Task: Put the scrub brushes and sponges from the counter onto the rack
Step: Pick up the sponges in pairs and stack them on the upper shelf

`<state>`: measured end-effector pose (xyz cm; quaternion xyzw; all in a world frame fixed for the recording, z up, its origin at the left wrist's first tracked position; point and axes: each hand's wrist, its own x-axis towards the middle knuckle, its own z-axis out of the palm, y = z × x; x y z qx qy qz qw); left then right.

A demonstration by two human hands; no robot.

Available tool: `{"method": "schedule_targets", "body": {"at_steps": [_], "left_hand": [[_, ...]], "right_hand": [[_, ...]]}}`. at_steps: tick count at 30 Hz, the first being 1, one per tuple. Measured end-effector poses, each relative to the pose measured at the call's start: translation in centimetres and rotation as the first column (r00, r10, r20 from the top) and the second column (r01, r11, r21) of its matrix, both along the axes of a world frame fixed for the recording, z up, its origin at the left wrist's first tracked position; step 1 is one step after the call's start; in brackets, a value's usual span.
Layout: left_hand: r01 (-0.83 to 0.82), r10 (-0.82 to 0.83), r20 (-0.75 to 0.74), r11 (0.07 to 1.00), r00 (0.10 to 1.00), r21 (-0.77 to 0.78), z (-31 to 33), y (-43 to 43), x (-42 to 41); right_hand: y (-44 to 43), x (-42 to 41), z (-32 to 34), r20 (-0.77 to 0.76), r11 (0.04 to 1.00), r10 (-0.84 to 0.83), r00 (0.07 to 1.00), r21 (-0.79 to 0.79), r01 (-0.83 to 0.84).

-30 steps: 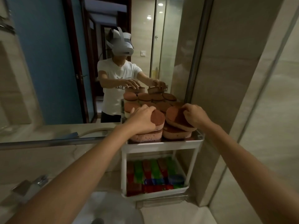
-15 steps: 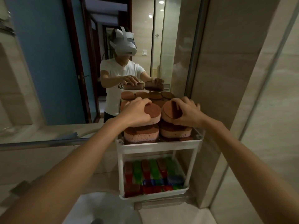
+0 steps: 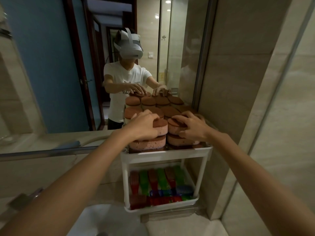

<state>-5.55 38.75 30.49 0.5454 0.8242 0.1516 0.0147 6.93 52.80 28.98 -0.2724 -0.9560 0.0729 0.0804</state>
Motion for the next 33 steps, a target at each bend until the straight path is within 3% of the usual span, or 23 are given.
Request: {"method": "schedule_targets", "body": {"at_steps": [5, 10, 15, 21, 28, 33], "left_hand": [[0.038, -0.045, -0.222, 0.999, 0.974, -0.035, -1.7, -0.8, -0.1], [-0.059, 0.048, -0.342, 0.998, 0.938, -0.022, -3.3, -1.4, -0.4], [-0.123, 0.142, -0.289, 0.989, 0.947, 0.086, -4.2, -2.0, -0.2], [-0.116, 0.141, -0.186, 0.983, 0.972, 0.139, -5.2, -2.2, -0.3], [-0.179, 0.209, -0.167, 0.968, 0.964, 0.178, -5.6, -1.4, 0.3], [-0.246, 0.294, -0.269, 0.949, 0.917, 0.196, -5.4, -1.1, 1.3]], "right_hand": [[0.7, 0.5, -0.7, 0.039, 1.0, -0.024, 0.999, 0.008, 0.024], [1.4, 0.8, -1.5, 0.039, 0.997, -0.075, 0.996, 0.008, 0.075], [1.4, 1.0, -2.2, 0.018, 0.999, -0.043, 0.999, 0.015, 0.043], [1.6, 1.7, -1.6, 0.002, 1.0, 0.021, 1.0, -0.023, -0.021], [1.3, 1.3, -1.9, -0.057, 0.993, -0.041, 0.998, -0.116, 0.034], [0.4, 1.3, -2.1, -0.002, 0.996, -0.089, 0.996, 0.002, 0.089]]}}
